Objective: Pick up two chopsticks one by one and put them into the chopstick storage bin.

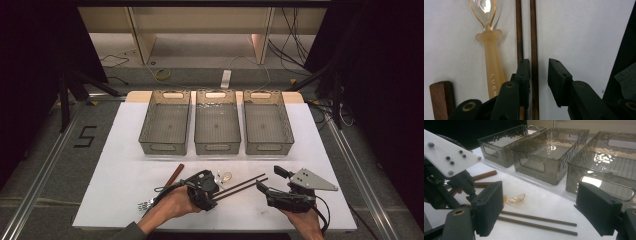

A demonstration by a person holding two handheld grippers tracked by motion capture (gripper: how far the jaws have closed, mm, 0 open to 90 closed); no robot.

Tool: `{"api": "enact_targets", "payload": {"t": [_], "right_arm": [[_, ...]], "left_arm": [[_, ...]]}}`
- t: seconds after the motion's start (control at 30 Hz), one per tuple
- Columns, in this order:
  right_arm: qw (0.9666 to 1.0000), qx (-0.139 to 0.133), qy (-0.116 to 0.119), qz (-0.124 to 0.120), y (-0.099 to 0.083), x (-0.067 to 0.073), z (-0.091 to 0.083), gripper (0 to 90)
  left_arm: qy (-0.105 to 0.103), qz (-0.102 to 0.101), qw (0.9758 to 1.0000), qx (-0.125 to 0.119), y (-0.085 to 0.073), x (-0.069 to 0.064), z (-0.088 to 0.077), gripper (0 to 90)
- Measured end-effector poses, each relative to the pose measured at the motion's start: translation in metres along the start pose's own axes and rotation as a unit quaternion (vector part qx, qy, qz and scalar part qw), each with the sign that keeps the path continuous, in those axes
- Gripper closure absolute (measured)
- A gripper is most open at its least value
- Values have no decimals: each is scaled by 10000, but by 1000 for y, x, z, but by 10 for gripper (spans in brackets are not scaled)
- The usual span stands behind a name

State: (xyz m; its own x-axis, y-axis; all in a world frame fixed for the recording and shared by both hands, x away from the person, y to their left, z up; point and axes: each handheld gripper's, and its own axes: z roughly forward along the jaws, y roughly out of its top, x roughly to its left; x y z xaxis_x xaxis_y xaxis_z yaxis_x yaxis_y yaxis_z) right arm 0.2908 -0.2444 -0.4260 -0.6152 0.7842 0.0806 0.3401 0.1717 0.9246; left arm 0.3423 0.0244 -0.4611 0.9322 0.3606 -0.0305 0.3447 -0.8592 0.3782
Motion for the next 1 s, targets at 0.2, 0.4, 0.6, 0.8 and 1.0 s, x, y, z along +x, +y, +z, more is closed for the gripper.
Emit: {"api": "enact_targets", "payload": {"t": [0.2, 0.4, 0.6, 0.8, 1.0], "right_arm": [[10000, 15, 4, -1, 0, 0, 0, 225], [10000, 18, -21, 13, 0, -1, 0, 226], [10000, 33, -26, -1, 0, -1, 1, 227], [10000, 36, -39, -16, 0, -1, 1, 227], [10000, 20, -44, -13, 0, -2, 0, 228]], "left_arm": [[69, 21, 9999, 127, 2, -1, 2, 726], [78, 88, 9995, 280, 6, -4, 2, 790], [43, 1, 9993, 374, 10, -2, 3, 819], [14, 39, 9990, 444, 11, -1, 3, 829], [-38, 15, 9992, 396, 10, 0, 2, 833]]}}
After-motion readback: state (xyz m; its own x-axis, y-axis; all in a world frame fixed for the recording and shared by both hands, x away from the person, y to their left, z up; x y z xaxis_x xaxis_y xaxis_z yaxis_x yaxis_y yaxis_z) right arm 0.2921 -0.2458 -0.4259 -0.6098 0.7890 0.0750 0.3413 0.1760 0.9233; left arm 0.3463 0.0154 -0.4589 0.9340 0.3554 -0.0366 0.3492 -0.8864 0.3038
